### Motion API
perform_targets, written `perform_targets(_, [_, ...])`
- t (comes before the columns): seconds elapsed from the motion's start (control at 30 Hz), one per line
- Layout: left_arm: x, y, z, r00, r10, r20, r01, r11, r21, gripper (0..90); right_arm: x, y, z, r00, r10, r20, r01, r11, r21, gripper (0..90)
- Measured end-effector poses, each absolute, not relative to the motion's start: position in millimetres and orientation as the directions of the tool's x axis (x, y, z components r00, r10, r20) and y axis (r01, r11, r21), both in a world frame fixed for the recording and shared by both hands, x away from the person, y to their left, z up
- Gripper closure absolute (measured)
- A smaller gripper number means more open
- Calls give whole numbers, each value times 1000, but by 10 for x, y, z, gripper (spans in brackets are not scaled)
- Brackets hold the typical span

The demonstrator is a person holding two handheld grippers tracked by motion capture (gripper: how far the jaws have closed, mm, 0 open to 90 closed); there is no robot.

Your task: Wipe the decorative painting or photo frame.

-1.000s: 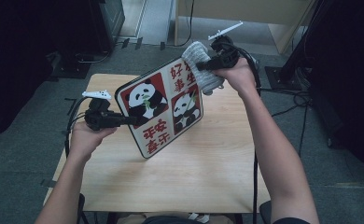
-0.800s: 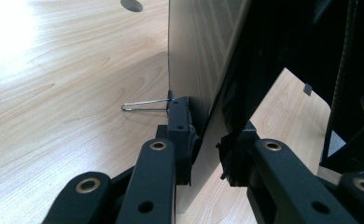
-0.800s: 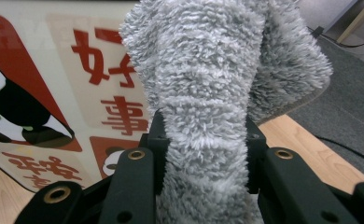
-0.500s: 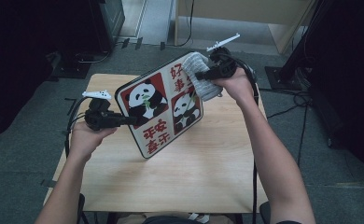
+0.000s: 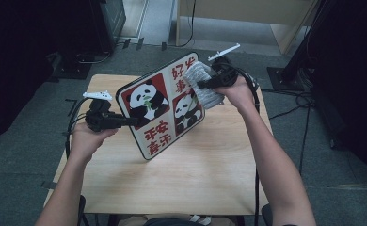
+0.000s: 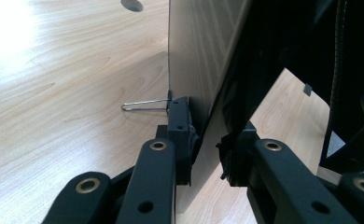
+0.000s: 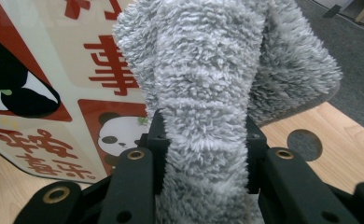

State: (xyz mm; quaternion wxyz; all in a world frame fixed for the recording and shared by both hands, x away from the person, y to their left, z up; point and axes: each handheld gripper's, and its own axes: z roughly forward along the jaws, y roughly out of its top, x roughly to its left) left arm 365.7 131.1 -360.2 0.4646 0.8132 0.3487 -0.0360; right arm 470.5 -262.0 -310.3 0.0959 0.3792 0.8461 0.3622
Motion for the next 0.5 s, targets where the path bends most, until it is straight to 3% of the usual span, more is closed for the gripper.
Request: perform_targets(0.5, [3659,1314,-3604,756,531,-382,599,-327,731,768,4674,-2664,-3323,-691,710,133,590,448,671,668])
